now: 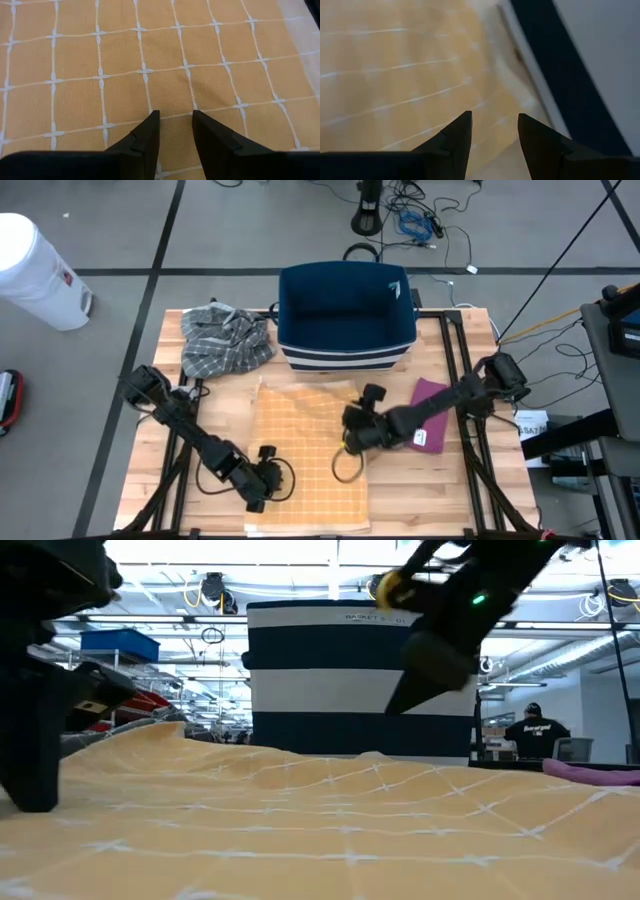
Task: Fold towel
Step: Fold the yellow towel
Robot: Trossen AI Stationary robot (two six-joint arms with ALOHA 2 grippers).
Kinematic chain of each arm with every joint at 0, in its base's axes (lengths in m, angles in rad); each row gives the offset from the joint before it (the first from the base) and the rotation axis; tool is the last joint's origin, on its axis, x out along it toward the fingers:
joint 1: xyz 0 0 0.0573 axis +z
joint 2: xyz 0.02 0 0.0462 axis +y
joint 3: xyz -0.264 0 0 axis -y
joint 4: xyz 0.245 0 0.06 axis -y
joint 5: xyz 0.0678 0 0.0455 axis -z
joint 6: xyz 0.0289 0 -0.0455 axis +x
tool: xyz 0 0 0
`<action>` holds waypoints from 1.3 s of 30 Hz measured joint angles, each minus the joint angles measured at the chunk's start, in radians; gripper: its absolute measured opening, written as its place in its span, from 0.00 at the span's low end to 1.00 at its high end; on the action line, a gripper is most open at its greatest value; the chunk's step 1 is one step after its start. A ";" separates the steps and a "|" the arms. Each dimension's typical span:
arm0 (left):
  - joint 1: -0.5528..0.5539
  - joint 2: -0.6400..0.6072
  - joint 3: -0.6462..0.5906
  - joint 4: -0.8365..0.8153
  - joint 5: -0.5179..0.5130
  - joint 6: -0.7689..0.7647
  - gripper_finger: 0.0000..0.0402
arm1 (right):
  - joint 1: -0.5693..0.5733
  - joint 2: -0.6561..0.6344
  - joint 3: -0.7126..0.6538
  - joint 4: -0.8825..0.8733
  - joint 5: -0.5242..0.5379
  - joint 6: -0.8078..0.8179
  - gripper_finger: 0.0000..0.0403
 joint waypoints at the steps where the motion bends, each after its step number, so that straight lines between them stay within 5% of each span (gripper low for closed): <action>1: -0.005 0.000 0.000 -0.005 -0.002 -0.004 0.30 | -0.025 -0.001 -0.009 0.023 -0.001 -0.009 0.37; 7: -0.016 0.000 0.000 -0.007 -0.028 -0.012 0.30 | -0.154 -0.001 -0.113 0.272 -0.161 -0.088 0.37; 22: -0.016 0.001 -0.001 -0.011 -0.029 -0.013 0.30 | -0.316 -0.001 -0.275 0.428 -0.246 -0.106 0.37; 39: -0.017 0.001 -0.002 -0.016 -0.029 -0.015 0.30 | -0.310 -0.023 -0.348 0.335 -0.047 0.003 0.37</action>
